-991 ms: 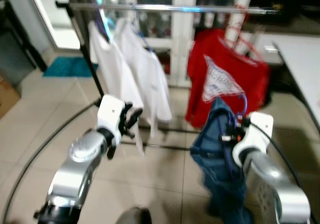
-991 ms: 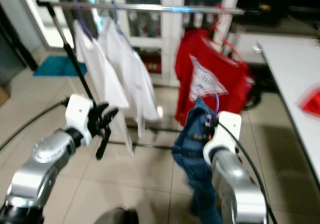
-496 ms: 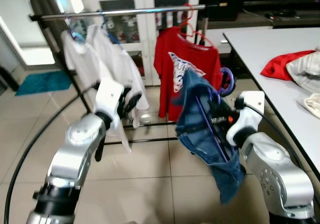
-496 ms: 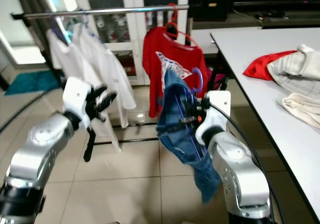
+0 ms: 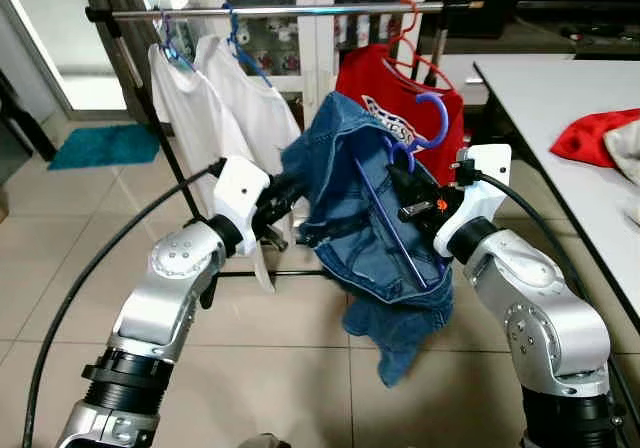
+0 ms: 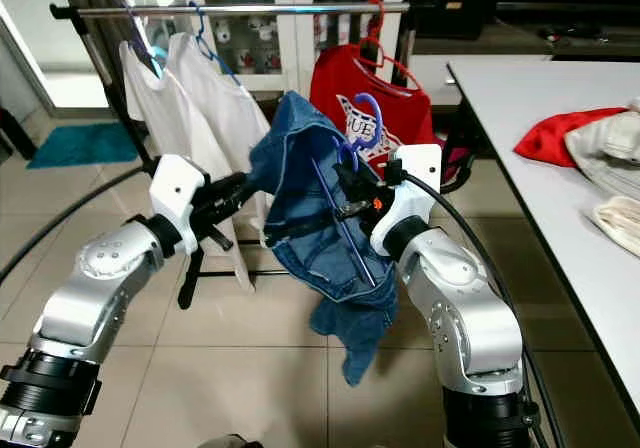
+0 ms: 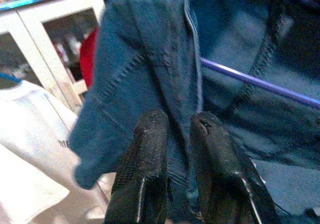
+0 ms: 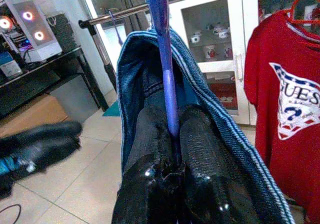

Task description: Hang hanger

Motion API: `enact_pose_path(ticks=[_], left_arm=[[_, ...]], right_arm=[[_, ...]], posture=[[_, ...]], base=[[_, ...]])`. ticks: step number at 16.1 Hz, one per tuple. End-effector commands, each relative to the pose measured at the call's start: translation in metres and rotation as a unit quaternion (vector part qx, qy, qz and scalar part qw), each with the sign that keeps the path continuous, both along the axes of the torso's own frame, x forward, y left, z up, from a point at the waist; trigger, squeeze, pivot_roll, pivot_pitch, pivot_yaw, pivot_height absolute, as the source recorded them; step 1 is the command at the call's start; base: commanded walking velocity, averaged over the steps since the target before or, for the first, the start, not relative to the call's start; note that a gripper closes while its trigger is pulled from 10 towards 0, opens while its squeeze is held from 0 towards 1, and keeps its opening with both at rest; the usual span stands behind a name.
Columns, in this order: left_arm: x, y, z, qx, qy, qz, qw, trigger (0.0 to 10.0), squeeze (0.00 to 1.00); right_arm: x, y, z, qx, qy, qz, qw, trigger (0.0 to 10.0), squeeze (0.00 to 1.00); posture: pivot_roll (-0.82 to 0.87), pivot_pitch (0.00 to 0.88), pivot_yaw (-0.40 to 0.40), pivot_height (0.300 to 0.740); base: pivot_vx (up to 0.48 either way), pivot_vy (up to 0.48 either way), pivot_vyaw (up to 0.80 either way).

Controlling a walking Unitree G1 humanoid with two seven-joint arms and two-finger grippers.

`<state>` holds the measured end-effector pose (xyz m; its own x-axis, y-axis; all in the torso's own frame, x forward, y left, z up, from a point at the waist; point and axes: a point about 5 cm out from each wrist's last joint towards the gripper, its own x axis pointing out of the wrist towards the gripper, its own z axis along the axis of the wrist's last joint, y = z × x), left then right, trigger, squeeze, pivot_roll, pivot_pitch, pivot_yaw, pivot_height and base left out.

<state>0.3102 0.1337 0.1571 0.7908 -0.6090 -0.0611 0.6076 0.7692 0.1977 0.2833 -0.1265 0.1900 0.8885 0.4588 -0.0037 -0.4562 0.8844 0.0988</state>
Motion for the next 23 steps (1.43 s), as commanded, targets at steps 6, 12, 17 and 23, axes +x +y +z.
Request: enact_pose_path(ticks=[6,12,17,23], left_arm=[[0.016,-0.004,0.007,-0.018,-0.046,-0.017,0.999,0.0,0.00],[0.032,-0.018,0.017,-0.042,-0.074,-0.019,0.996,10.0,1.00],[0.026,-0.026,0.013,0.117,-0.219,-0.037,0.968,10.0,1.00],[0.025,-0.029,0.020,0.191,-0.345,-0.003,0.919,10.0,0.99]], right_arm=[[-0.010,0.008,0.020,0.021,-0.050,0.030,0.998,0.0,0.00],[-0.011,0.009,0.024,0.027,-0.058,0.031,0.997,0.0,0.00],[-0.010,0.011,0.026,0.042,-0.056,0.017,0.997,0.0,0.00],[-0.003,0.009,0.024,0.046,-0.053,0.008,0.997,0.0,0.00]], posture=[[-0.07,0.000,0.072,0.740],[-0.06,0.000,0.085,0.740],[-0.10,0.000,0.117,0.740],[-0.09,0.000,0.107,0.740]], base=[[0.000,0.000,0.00],[0.000,0.000,0.00],[0.000,0.000,0.00],[0.000,0.000,0.00]])
